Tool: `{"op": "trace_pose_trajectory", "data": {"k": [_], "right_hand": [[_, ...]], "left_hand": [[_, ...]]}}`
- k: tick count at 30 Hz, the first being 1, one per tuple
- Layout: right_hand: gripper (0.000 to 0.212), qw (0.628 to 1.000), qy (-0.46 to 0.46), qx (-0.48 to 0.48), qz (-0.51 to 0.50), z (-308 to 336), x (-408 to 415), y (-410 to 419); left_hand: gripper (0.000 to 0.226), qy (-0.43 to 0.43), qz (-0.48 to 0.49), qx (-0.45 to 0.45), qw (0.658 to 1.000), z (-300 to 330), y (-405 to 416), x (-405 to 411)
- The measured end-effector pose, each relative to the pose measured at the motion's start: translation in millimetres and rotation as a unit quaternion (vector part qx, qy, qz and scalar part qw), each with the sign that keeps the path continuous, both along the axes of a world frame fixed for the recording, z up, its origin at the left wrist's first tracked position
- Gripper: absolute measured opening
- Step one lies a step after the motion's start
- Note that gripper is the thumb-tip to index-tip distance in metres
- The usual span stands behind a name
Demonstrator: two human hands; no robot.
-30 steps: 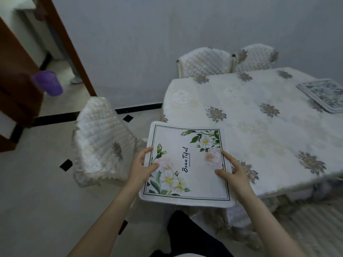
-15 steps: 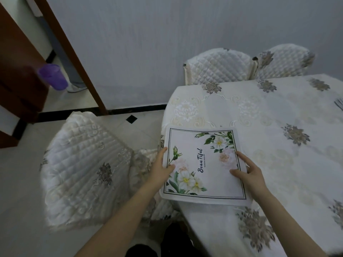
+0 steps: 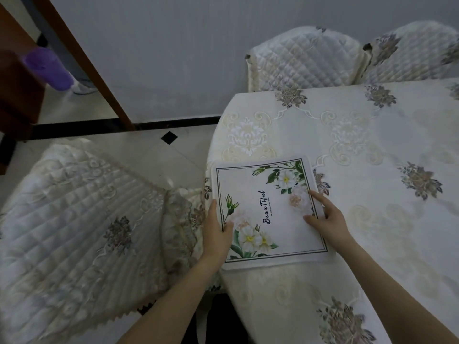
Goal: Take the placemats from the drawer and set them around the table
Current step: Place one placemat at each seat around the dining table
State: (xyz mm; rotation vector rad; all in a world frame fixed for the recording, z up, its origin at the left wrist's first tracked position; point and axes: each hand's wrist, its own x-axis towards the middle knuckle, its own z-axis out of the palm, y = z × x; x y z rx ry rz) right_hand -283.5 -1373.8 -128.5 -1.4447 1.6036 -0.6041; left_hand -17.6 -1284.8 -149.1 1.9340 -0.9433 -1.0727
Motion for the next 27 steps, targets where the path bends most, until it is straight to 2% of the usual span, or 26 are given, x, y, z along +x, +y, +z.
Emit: {"op": "trace_pose_trajectory", "data": {"k": [2, 5, 8, 11, 15, 22, 25, 27], "right_hand": [[0.062, 0.999, 0.040, 0.001, 0.016, -10.0, -4.2, 1.2], [0.062, 0.986, 0.152, -0.031, 0.058, -20.8, -5.0, 4.5], [0.064, 0.945, 0.268, -0.137, 0.125, -33.5, -5.4, 7.5], [0.060, 0.905, 0.309, -0.198, 0.215, -43.6, 2.8, 5.5], [0.058, 0.900, 0.310, -0.182, 0.246, -58.2, 16.5, 7.0], [0.058, 0.899, 0.321, -0.166, 0.248, -57.4, 17.5, 5.5], [0.055, 0.923, 0.271, -0.171, 0.213, -44.9, 29.5, -3.5], [0.054, 0.929, 0.237, -0.191, 0.212, -36.3, 49.9, -19.4]], "left_hand": [[0.066, -0.109, -0.027, 0.033, 0.993, -3.7, 1.2, -1.7], [0.066, -0.305, -0.088, 0.052, 0.947, -7.4, -0.5, -1.0], [0.065, -0.398, -0.189, -0.037, 0.897, -16.2, -6.4, -5.7], [0.059, -0.414, -0.275, -0.086, 0.864, -24.0, -17.2, -14.3], [0.062, -0.411, -0.337, -0.065, 0.845, -40.3, -22.7, -18.4], [0.060, -0.396, -0.348, -0.068, 0.847, -42.3, -24.0, -15.5], [0.057, -0.381, -0.323, -0.084, 0.862, -27.9, -39.2, -13.1], [0.058, -0.395, -0.310, -0.093, 0.860, -19.4, -60.7, -13.4]]}}
